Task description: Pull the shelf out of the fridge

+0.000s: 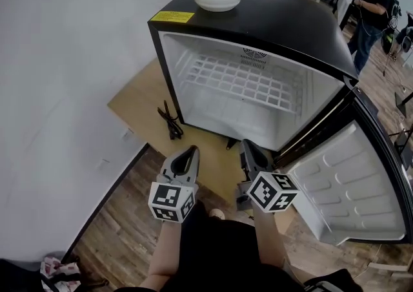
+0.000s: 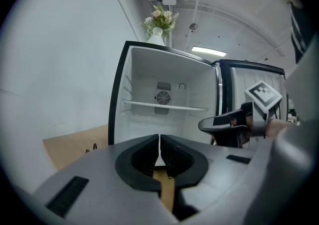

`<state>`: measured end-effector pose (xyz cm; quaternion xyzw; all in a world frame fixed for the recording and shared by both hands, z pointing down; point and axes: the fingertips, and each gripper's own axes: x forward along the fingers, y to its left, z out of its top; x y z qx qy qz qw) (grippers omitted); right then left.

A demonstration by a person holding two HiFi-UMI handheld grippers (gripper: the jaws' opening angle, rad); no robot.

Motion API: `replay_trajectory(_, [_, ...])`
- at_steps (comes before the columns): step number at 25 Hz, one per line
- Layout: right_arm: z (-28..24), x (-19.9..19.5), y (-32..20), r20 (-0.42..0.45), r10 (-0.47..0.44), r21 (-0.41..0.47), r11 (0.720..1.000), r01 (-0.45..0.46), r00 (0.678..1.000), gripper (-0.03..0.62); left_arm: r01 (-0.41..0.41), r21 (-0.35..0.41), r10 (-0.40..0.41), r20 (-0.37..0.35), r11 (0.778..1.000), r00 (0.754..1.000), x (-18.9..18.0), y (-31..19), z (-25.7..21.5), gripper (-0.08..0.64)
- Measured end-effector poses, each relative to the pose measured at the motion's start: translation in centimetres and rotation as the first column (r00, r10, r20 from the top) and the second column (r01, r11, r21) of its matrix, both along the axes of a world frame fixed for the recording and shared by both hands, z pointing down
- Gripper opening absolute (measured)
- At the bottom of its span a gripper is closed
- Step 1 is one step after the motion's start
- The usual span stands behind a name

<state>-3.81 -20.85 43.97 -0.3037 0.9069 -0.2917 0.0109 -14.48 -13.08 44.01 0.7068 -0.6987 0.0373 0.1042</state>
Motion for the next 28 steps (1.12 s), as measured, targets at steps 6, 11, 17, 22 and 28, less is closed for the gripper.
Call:
replay_trajectory(6, [-0.1, 1.5, -1.1, -0.001, 0.101, -0.002, 0.995, -0.101, 0.995, -0.008, -0.094, 0.013, 0.094, -0.015, 0.995, 0.995, 0.7, -2.1, -0.4, 0.011])
replay_trajectory(11, [-0.3, 1.9, -1.8, -0.01, 0.178, -0.003, 0.984, -0.178, 0.984, -0.008, -0.163, 0.022, 0.164, -0.04, 0.986, 0.986, 0.3, -3.9, -0.7, 0.011])
replay_trajectory(17, [-0.8, 1.4, -2.7, -0.001, 0.263, -0.008, 0.965, -0.263, 0.965, -0.008, -0.248, 0.032, 0.249, -0.056, 0.968, 0.967, -0.6, -5.8, -1.4, 0.011])
replay_trajectory(22, [-0.9, 0.1, -3.2, 0.002, 0.305, -0.017, 0.952, -0.305, 0.952, -0.008, -0.296, 0.04, 0.298, -0.069, 0.954, 0.952, -1.9, -7.0, -1.9, 0.011])
replay_trajectory(28, [-1.6, -1.0, -3.8, -0.005, 0.349, -0.019, 0.937, -0.349, 0.937, -0.008, -0.353, 0.043, 0.356, -0.09, 0.935, 0.93, -2.7, -8.6, -2.5, 0.011])
